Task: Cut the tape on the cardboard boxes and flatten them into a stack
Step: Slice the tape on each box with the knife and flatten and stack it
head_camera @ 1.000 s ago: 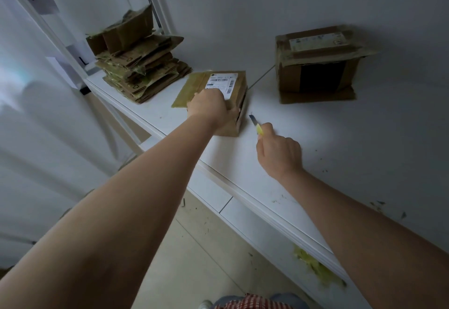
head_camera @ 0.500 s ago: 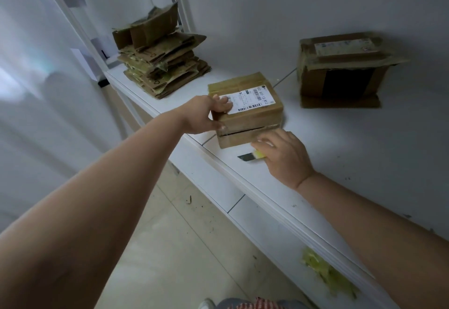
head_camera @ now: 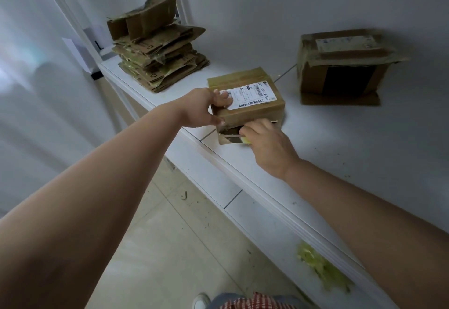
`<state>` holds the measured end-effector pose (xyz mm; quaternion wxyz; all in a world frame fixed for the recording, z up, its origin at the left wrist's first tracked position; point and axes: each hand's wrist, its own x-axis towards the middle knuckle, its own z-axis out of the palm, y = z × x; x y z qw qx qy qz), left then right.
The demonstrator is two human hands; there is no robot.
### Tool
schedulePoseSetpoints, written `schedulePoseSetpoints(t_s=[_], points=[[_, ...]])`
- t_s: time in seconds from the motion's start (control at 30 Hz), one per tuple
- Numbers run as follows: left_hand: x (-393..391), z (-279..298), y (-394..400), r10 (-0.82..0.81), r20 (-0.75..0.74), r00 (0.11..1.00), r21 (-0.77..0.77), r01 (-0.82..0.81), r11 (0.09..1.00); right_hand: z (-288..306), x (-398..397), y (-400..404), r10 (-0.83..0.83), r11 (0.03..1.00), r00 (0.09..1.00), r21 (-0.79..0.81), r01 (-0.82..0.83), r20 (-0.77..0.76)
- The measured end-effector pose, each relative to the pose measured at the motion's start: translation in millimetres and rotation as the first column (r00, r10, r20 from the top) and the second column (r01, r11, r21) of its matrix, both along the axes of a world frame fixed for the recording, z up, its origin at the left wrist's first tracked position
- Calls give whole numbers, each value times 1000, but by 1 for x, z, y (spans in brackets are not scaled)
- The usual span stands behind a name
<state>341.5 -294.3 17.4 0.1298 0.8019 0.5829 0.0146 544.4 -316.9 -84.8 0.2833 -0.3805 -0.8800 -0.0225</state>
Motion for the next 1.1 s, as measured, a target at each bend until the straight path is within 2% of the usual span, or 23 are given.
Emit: schedulePoseSetpoints(t_s=[0.07, 0.27, 0.43, 0.57, 0.67, 0.77, 0.9, 1.1], points=[[-2, 0, -1, 7, 9, 1000, 6, -7, 1000, -8, 5, -9, 19, 1000, 999, -6, -20, -32], [-1, 1, -5, 21, 2, 1000, 10, -21, 1000, -27, 15, -22, 47, 998, 998, -53, -45, 29], [16, -4, -17, 45, -77, 996, 131, -35, 991, -30, 16, -25, 1, 1000, 1000, -11, -1, 15], [30, -24, -23, 75, -133, 988, 298, -32, 954, -20, 24, -24, -157, 975, 976, 133, 178, -152], [39, -37, -23, 137, -162, 977, 358, -71, 931, -4, 35, -14, -294, 945, 933, 87, 317, -205], [43, -42, -21, 151, -117, 981, 380, -96, 920, 17, 35, -2, -354, 927, 925, 75, 367, -140], [41, -49, -23, 155, -110, 982, 354, -107, 929, 18, 22, 10, -380, 925, 920, 11, 381, 95], [41, -47, -18, 153, -127, 980, 390, -93, 916, 12, 14, 26, -389, 918, 919, 113, 380, 62]])
